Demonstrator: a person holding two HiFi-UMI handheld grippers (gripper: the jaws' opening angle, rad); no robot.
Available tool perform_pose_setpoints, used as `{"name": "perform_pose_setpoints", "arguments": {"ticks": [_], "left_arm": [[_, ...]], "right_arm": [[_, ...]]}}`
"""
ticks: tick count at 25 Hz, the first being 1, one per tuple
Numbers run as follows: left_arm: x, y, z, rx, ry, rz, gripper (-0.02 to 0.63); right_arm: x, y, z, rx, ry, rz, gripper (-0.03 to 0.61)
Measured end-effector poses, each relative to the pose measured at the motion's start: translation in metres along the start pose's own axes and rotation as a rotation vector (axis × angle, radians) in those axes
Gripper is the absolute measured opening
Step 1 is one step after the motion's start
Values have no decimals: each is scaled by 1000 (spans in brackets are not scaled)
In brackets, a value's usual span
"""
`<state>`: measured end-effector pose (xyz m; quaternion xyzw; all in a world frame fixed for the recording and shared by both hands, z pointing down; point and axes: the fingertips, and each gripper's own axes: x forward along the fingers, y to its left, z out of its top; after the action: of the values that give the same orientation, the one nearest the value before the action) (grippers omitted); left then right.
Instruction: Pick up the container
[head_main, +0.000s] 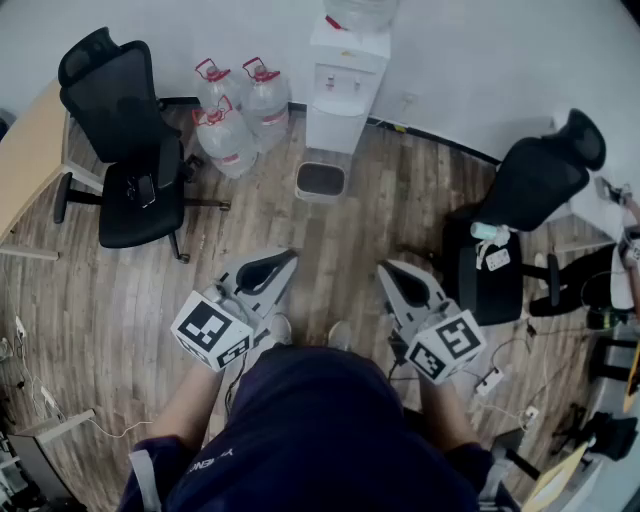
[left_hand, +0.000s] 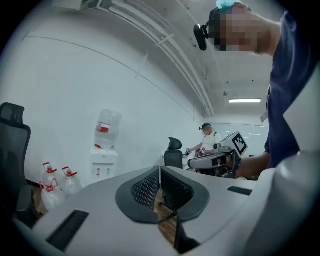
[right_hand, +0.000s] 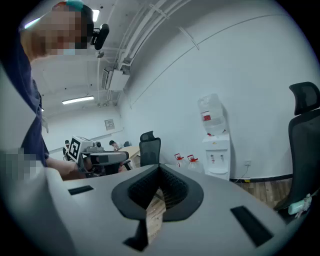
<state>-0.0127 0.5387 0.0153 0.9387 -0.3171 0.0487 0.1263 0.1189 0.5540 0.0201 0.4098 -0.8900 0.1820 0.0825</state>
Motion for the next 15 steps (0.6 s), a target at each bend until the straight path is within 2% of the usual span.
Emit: {"name": "perform_pose_setpoints", "arguments": {"ticks": [11,15], "left_arm": [[16,-4,-5,-4,13,2,32],[25,-8,-9,-14,14,21,32]], "right_arm": [[-6,-14,-4,9,3,0,17],[-8,-28,-8,44,-6,11,17]]}}
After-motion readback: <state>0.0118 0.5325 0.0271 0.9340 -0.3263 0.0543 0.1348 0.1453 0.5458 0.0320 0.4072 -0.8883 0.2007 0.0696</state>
